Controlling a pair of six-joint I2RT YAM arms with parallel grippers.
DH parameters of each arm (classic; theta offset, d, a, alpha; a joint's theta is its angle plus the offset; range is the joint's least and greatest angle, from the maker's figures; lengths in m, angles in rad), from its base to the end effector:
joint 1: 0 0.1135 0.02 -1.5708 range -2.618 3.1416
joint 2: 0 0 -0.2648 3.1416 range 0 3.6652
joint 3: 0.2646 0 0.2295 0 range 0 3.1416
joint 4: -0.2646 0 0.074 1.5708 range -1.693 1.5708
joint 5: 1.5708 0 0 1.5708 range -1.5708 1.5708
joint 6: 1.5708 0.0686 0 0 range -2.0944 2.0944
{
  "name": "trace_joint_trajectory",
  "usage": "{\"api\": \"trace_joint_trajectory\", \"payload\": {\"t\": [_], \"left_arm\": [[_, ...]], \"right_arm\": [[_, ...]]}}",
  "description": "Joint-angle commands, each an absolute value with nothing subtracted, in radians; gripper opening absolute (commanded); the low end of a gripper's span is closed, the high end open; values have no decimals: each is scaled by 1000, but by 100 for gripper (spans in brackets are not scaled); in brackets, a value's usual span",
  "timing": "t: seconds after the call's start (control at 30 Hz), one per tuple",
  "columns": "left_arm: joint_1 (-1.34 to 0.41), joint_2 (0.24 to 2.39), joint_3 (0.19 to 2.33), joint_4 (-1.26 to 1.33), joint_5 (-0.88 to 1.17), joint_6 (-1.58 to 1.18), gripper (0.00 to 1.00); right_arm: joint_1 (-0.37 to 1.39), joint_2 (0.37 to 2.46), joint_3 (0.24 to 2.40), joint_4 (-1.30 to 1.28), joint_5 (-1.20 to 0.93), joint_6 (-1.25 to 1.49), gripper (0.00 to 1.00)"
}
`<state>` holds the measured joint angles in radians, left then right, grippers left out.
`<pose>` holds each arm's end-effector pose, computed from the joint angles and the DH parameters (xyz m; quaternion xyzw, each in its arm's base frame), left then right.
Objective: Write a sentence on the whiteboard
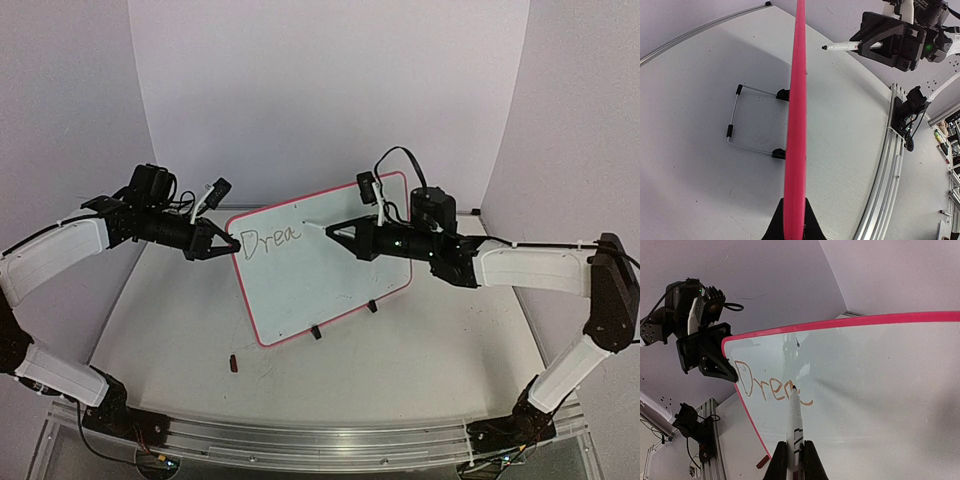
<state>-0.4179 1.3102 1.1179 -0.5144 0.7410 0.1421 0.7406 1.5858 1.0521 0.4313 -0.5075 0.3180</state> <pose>0.2329 -0.1541 0.3050 0.3796 0.7716 -0.3793 0.3414 0.2568 0.2800 0.3036 -0.3152 0.6673 0.4883 0.4657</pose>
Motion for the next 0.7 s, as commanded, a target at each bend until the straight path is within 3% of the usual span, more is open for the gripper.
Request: {"api": "trace_joint_trajectory", "payload": {"t": [0.0,0.67], "left_arm": [[-427,1331,1131,-548,724,171,0],[-427,1335,1131,-548,727,171,0]], "right_arm": [[749,1624,1115,421,-479,305,0],[755,1665,1134,428,-400,334,0]]}}
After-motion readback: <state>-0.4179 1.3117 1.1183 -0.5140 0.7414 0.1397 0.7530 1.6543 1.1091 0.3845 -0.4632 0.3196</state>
